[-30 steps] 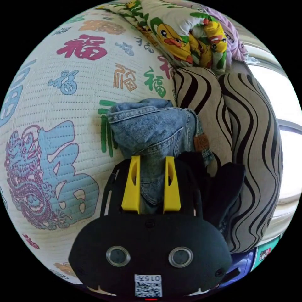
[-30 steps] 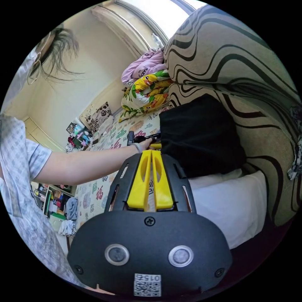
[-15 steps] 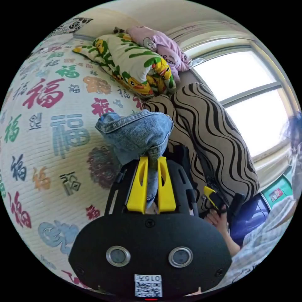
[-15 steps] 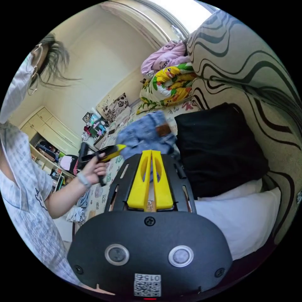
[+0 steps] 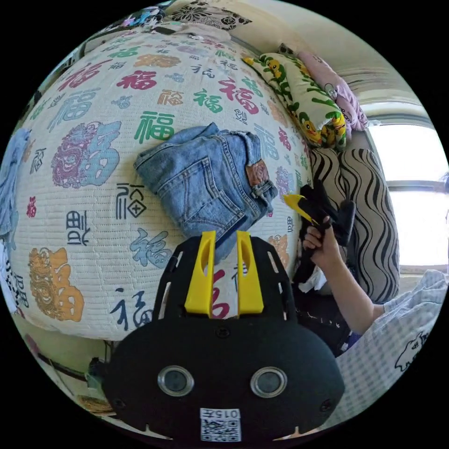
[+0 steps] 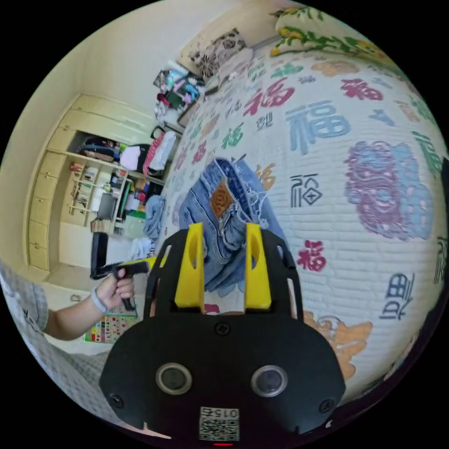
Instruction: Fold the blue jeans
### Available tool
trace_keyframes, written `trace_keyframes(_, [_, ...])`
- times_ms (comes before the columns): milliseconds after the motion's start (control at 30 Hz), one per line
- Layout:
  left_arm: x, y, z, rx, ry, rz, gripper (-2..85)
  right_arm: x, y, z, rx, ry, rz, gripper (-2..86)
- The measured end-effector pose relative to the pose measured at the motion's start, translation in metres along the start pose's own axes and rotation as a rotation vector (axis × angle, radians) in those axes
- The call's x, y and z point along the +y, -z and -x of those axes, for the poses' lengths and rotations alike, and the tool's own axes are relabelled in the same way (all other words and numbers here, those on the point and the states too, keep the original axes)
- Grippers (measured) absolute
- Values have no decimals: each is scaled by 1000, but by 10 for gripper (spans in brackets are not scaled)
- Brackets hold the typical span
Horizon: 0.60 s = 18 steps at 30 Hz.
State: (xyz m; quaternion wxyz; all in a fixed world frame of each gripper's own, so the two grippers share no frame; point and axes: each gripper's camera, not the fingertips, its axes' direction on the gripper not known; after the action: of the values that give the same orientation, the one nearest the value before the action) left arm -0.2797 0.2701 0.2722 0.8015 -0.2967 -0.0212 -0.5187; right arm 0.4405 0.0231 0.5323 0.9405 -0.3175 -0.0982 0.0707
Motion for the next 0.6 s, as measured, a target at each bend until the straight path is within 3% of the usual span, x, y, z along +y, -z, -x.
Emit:
trace_keyframes(33, [11,1,13,62,43,-4,76,-19,-14,9,146,-9,29,106])
trace_keyframes(100, [28,6,32,162,91,-10,77,-43,-18,24,212,21,60,58])
trace_keyframes(200, [52,32,59,198,77,0,77,-70,-1,58,-63,46,18,21])
trace_keyframes(300, [77,77,94,156,77,-31,77,-81,-7,138,-180,210,63,10])
trace_keyframes(400, [110,135,151,158,215,-134,72,-77,-60,228,-302,395,257,12])
trace_keyframes(533, [174,214,237,95,466,-247,56,-37,-166,314,-148,607,604,16])
trace_keyframes(600, [200,239,264,38,539,-244,56,-36,-172,327,-290,591,648,12])
